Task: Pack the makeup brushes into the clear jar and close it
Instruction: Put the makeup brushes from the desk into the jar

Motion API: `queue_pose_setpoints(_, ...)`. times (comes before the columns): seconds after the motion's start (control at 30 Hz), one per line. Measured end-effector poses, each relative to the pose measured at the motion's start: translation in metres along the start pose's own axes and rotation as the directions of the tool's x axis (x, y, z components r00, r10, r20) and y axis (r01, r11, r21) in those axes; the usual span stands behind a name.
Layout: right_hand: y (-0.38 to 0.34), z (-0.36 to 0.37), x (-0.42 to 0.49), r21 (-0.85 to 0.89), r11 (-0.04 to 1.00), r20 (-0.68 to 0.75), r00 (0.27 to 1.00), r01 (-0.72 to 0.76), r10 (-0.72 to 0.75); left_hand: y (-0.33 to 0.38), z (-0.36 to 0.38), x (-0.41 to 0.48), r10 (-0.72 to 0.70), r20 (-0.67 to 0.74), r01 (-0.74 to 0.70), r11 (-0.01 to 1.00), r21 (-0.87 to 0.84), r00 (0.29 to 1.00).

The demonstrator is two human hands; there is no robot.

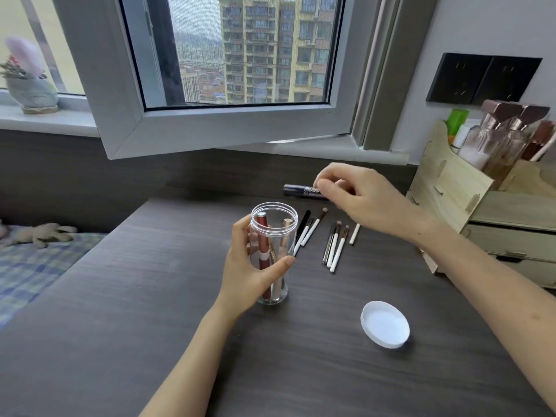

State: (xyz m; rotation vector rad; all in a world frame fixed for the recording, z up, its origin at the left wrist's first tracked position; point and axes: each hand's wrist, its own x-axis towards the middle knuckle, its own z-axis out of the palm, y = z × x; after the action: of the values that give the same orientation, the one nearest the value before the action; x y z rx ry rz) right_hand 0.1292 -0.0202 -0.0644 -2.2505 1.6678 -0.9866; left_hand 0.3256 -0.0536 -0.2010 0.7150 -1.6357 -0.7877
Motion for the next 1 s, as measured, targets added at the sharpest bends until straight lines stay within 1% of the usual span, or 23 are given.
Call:
queue_pose_setpoints(0.07, -0.013, -0.005, 0.001, -0.066, 0.998, 0.165, 0.986, 0.005, 0.006, 0.000, 0.000, 0.000, 0.001, -0.004, -0.001, 1.000, -0.006, 1.000)
queue_pose_setpoints(0.13, -0.026, -0.012, 0.003, -0.083, 0.995, 0.268, 0.963, 0.056, -0.032, -0.001, 0.000, 0.000, 0.007, -0.007, -0.007, 1.000, -0.011, 1.000)
queue_pose_setpoints(0.17, -0.031, -0.015, 0.006, -0.060, 0.995, 0.281, 0.958, 0.082, -0.062, -0.001, 0.000, 0.000, 0.010, -0.008, -0.010, 1.000, -0.012, 1.000)
queue_pose_setpoints(0.23, -0.038, -0.015, 0.018, 0.012, 0.996, 0.254, 0.963, 0.086, -0.087, 0.000, 0.000, 0.000, -0.005, -0.003, 0.004, 1.000, -0.022, 1.000)
queue_pose_setpoints(0.3, -0.043, -0.006, 0.031, 0.053, 0.997, 0.218, 0.974, 0.046, -0.057, 0.001, 0.000, 0.000, -0.024, 0.006, 0.024, 0.999, -0.034, 1.000)
queue_pose_setpoints(0.4, -0.048, 0.013, 0.044, 0.072, 0.997, 0.277, 0.961, 0.002, -0.022, 0.000, -0.003, 0.001, -0.023, 0.019, 0.024, 0.999, -0.026, 1.000)
queue_pose_setpoints(0.47, -0.049, 0.021, 0.046, 0.037, 0.999, 0.324, 0.946, 0.010, -0.021, -0.002, -0.009, 0.004, -0.021, 0.019, 0.022, 0.999, -0.024, 1.000)
queue_pose_setpoints(0.53, -0.050, 0.026, 0.044, -0.037, 0.999, 0.366, 0.930, 0.035, -0.019, -0.004, -0.015, 0.007, -0.033, 0.003, 0.033, 0.999, -0.040, 0.999)
queue_pose_setpoints(0.6, -0.053, 0.032, 0.040, -0.159, 0.983, 0.406, 0.914, 0.087, -0.015, -0.006, -0.018, 0.009, -0.049, -0.011, 0.049, 0.997, -0.053, 0.999)
queue_pose_setpoints(0.7, -0.056, 0.043, 0.035, -0.347, 0.922, 0.426, 0.905, 0.174, -0.010, -0.005, -0.019, 0.009, -0.059, -0.021, 0.058, 0.997, -0.058, 0.998)
queue_pose_setpoints(0.73, -0.057, 0.043, 0.033, -0.339, 0.923, 0.435, 0.900, 0.184, -0.020, -0.006, -0.019, 0.008, -0.059, -0.021, 0.058, 0.997, -0.059, 0.998)
queue_pose_setpoints(0.77, -0.056, 0.041, 0.032, -0.244, 0.958, 0.436, 0.899, 0.151, -0.030, -0.006, -0.019, 0.008, -0.059, -0.019, 0.058, 0.997, -0.060, 0.998)
queue_pose_setpoints(0.8, -0.051, 0.036, 0.033, -0.066, 0.995, 0.417, 0.908, 0.073, -0.039, -0.006, -0.018, 0.008, -0.061, -0.016, 0.060, 0.996, -0.060, 0.998)
queue_pose_setpoints(0.83, -0.045, 0.030, 0.034, 0.161, 0.987, 0.359, 0.932, -0.018, -0.042, -0.006, -0.018, 0.008, -0.063, -0.015, 0.062, 0.996, -0.059, 0.998)
queue_pose_setpoints(0.87, -0.036, 0.026, 0.037, 0.375, 0.923, 0.254, 0.967, -0.088, -0.012, -0.006, -0.018, 0.007, -0.065, -0.017, 0.064, 0.996, -0.057, 0.998)
queue_pose_setpoints(0.9, -0.024, 0.026, 0.041, 0.514, 0.847, 0.137, 0.988, -0.137, 0.077, -0.006, -0.017, 0.007, -0.064, -0.019, 0.063, 0.996, -0.056, 0.998)
queue_pose_setpoints(0.93, -0.010, 0.031, 0.047, 0.558, 0.809, 0.035, 0.979, -0.184, 0.198, -0.006, -0.016, 0.007, -0.065, -0.020, 0.064, 0.996, -0.057, 0.998)
queue_pose_setpoints(0.97, 0.003, 0.042, 0.053, 0.502, 0.829, -0.042, 0.950, -0.246, 0.308, -0.006, -0.015, 0.006, -0.070, -0.019, 0.069, 0.996, -0.059, 0.997)
queue_pose_setpoints(1.0, 0.017, 0.056, 0.058, 0.369, 0.870, -0.092, 0.918, -0.328, 0.386, -0.006, -0.015, 0.006, -0.075, -0.016, 0.074, 0.995, -0.064, 0.997)
